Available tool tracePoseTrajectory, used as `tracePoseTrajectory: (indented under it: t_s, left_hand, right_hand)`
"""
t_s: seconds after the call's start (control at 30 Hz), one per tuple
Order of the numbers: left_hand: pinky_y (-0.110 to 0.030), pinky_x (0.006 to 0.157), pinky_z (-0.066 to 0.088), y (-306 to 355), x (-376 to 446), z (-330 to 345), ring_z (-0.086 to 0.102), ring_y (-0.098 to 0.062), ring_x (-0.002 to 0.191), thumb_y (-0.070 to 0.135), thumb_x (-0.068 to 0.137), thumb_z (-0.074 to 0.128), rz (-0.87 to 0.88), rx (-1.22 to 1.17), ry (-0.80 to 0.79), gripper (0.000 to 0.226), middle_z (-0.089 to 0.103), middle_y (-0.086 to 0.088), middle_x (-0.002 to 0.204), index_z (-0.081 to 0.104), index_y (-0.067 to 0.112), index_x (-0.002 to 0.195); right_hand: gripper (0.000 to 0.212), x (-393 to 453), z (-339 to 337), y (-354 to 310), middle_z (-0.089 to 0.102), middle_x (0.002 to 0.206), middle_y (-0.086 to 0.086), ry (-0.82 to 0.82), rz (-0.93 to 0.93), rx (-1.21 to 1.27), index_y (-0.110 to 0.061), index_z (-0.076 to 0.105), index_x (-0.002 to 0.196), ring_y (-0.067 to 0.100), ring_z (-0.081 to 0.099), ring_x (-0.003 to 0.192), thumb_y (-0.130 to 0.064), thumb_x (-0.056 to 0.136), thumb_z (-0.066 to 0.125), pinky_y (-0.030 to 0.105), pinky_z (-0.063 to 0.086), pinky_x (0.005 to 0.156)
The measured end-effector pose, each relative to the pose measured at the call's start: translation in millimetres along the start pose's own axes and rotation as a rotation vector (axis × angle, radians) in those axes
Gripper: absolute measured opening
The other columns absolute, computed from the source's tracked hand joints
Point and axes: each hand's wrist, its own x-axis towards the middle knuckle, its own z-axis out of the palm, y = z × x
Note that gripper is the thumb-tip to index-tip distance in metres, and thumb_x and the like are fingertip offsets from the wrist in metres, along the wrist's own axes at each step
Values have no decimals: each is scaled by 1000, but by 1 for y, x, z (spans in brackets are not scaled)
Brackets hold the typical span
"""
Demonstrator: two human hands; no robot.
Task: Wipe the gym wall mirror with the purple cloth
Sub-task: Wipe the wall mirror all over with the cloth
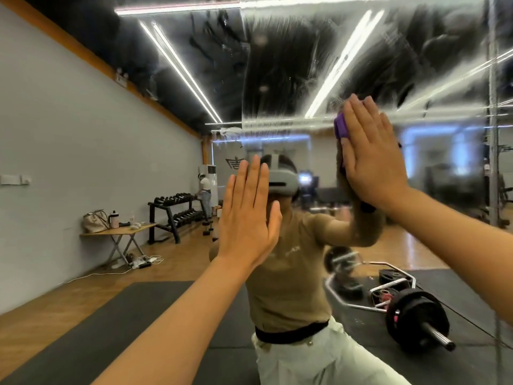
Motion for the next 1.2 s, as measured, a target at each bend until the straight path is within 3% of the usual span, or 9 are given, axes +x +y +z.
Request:
tracePoseTrajectory:
  t_s: [0.17, 0.27, 0.43, 0.5, 0.6, 0.8, 0.9, 1.0, 1.2]
  left_hand:
    - [-41, 126, -4, 15, 3, 7, -4, -24, 156, 36, 103, 33, -86, -29, 41, 71, 0, -12, 169, 8, 4, 160]
    - [-39, 126, -5, 29, 3, 9, -4, -26, 156, 37, 102, 33, -135, -63, 63, 73, 1, -17, 168, 7, 1, 160]
    - [-36, 126, -8, 37, 1, 14, 1, -25, 156, 34, 101, 36, -37, -39, 59, 71, 6, -15, 168, 12, 2, 160]
    - [-38, 126, -6, 35, 2, 16, 4, -26, 156, 34, 101, 36, -17, -17, 77, 70, 8, -16, 168, 13, 2, 159]
    - [-40, 127, -3, 36, 4, 20, 7, -28, 156, 33, 101, 36, -25, 4, 106, 70, 11, -17, 168, 16, 1, 159]
    - [-38, 127, -1, 38, 6, 16, 8, -26, 156, 35, 97, 40, -51, -61, 125, 72, 14, -14, 168, 20, 3, 159]
    - [-38, 126, 3, 36, 10, 14, 13, -27, 153, 33, 96, 44, -42, -88, 169, 70, 25, -17, 164, 27, 1, 155]
    - [-36, 126, 1, 41, 16, 13, 17, -29, 150, 31, 94, 45, -67, -117, 200, 66, 31, -20, 160, 32, -1, 151]
    - [-36, 126, -4, 59, 29, 14, 10, -25, 155, 33, 96, 37, -17, -119, 118, 70, 18, -15, 166, 21, 6, 158]
  right_hand:
    - [54, -116, -5, -27, 34, 160, 14, -106, -180, -30, -4, 36, 153, 31, 24, 152, -23, 103, 39, 47, 19, 124]
    - [56, -173, -14, -26, 25, 165, 9, -219, -283, -58, -9, 29, 155, 28, 18, 154, -25, 103, 40, 44, 13, 126]
    - [53, -184, -22, -17, 15, 169, 3, -306, -377, -81, -12, 23, 158, 24, 18, 154, -32, 109, 29, 41, 12, 126]
    - [55, -162, -20, -15, 21, 167, 7, -257, -330, -83, -11, 22, 159, 24, 18, 154, -31, 108, 30, 41, 13, 126]
    - [57, -91, -16, -4, 28, 162, 14, -161, -106, -56, -5, 27, 155, 25, 16, 153, -30, 105, 31, 36, 6, 126]
    - [59, 4, -7, 12, 22, 165, 16, -64, 143, -16, 0, 25, 157, 31, 16, 153, -30, 105, 26, 43, 8, 125]
    - [60, -30, -5, 0, 17, 166, 13, -44, 161, -21, -3, 18, 158, 26, 11, 155, -31, 105, 28, 46, 7, 126]
    - [61, -103, -10, -14, 14, 167, 11, -132, 72, -62, -6, 13, 159, 24, 8, 155, -35, 107, 26, 42, 4, 127]
    - [61, -178, -25, -15, 13, 168, 12, -315, 2, -112, -5, 15, 159, 27, 12, 155, -42, 110, 17, 42, 7, 126]
